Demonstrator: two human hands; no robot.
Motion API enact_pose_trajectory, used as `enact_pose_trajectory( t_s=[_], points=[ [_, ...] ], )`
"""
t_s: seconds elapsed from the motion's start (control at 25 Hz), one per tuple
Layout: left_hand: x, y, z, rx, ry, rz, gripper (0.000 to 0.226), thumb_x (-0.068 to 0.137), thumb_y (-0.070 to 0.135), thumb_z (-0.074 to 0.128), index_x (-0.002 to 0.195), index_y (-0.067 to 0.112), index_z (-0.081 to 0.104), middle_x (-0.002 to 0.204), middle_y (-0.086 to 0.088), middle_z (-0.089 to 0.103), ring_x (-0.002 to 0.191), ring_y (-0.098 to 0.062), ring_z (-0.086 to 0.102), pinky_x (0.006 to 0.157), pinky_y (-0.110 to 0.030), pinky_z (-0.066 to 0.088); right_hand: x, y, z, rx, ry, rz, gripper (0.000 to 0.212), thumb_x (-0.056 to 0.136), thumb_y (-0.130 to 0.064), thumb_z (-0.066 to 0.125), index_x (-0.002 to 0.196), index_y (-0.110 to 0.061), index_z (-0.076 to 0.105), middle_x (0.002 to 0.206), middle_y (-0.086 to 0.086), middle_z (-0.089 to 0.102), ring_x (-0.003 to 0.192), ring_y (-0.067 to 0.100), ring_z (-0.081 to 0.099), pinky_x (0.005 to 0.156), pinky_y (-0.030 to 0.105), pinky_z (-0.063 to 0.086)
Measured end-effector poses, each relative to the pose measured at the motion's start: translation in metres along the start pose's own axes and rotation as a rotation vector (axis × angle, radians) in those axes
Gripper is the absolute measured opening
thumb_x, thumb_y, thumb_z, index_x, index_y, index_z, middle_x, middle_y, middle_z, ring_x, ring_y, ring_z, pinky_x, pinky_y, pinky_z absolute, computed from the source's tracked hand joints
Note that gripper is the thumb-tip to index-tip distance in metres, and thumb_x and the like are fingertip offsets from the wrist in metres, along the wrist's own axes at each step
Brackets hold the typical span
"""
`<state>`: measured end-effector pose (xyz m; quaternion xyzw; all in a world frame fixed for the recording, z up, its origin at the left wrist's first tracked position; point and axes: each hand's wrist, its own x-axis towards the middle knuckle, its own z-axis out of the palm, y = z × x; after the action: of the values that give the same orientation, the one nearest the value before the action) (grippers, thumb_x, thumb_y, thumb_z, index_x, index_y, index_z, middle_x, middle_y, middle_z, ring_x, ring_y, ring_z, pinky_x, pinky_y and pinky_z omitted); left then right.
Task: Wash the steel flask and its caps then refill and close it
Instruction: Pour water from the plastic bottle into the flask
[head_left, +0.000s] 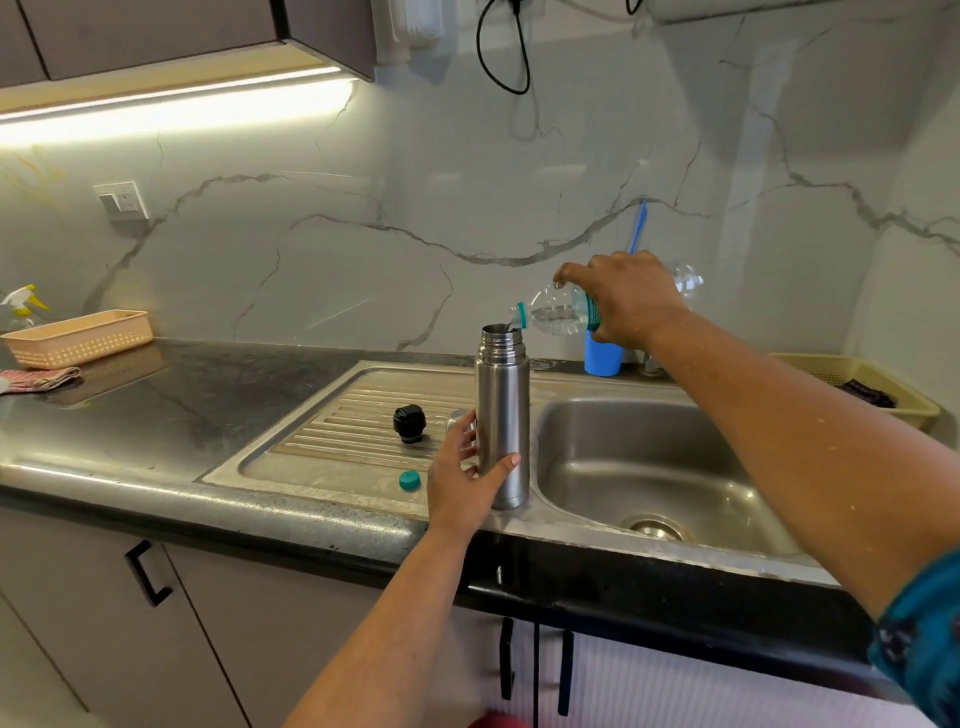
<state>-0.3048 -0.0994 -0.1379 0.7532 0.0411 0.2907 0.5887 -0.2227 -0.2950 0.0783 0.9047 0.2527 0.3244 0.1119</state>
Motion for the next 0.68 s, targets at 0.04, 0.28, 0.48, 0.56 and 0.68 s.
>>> enact_pose_trajectory(
  t_s=[0.04,0.28,0.48,0.56,0.68],
  points=[
    [0.0003,-0.0004,0.0000,-0.005,0.002,-0.001,0.078,0.073,0.028,0.088,0.136,0.045,0.046,0.120,0.014,0.060,0.108,-0.002,0.059,0.085,-0.023,0.052,0.0001,0.0001,0.0000,-0.003,0.001,-0.003,0.076,0.071,-0.030,0.081,0.133,-0.035,0.038,0.107,0.002,0.060,0.098,0.023,0.057,0.091,0.041,0.044],
    [0.0004,-0.0011,0.0001,-0.001,0.004,0.012,0.077,0.073,0.028,0.088,0.135,0.045,0.046,0.121,0.012,0.061,0.109,-0.003,0.060,0.085,-0.022,0.053,0.0003,-0.0005,-0.0009,-0.024,0.013,-0.013,0.076,0.072,-0.032,0.081,0.135,-0.036,0.038,0.110,0.003,0.061,0.101,0.023,0.057,0.091,0.041,0.044],
    [0.0008,-0.0015,0.0004,-0.004,0.003,0.008,0.077,0.073,0.028,0.088,0.135,0.044,0.046,0.120,0.013,0.061,0.108,-0.002,0.060,0.086,-0.023,0.053,0.0007,-0.0001,-0.0019,-0.031,0.011,-0.015,0.077,0.073,-0.032,0.081,0.136,-0.036,0.037,0.113,0.004,0.060,0.104,0.024,0.057,0.094,0.042,0.043],
    [0.0006,-0.0019,0.0004,0.000,0.006,0.013,0.076,0.073,0.027,0.088,0.134,0.045,0.046,0.119,0.013,0.061,0.108,-0.002,0.060,0.085,-0.023,0.053,0.0007,-0.0002,-0.0024,-0.036,0.012,-0.017,0.076,0.073,-0.032,0.080,0.136,-0.035,0.037,0.113,0.004,0.060,0.104,0.024,0.057,0.094,0.042,0.043],
    [0.0008,-0.0021,0.0004,0.000,0.009,0.002,0.078,0.072,0.028,0.088,0.135,0.045,0.045,0.120,0.012,0.061,0.106,-0.001,0.060,0.085,-0.022,0.053,0.0002,-0.0011,-0.0025,-0.035,0.012,-0.015,0.076,0.073,-0.032,0.080,0.136,-0.035,0.037,0.113,0.004,0.060,0.103,0.024,0.058,0.094,0.042,0.044]
  ],
)
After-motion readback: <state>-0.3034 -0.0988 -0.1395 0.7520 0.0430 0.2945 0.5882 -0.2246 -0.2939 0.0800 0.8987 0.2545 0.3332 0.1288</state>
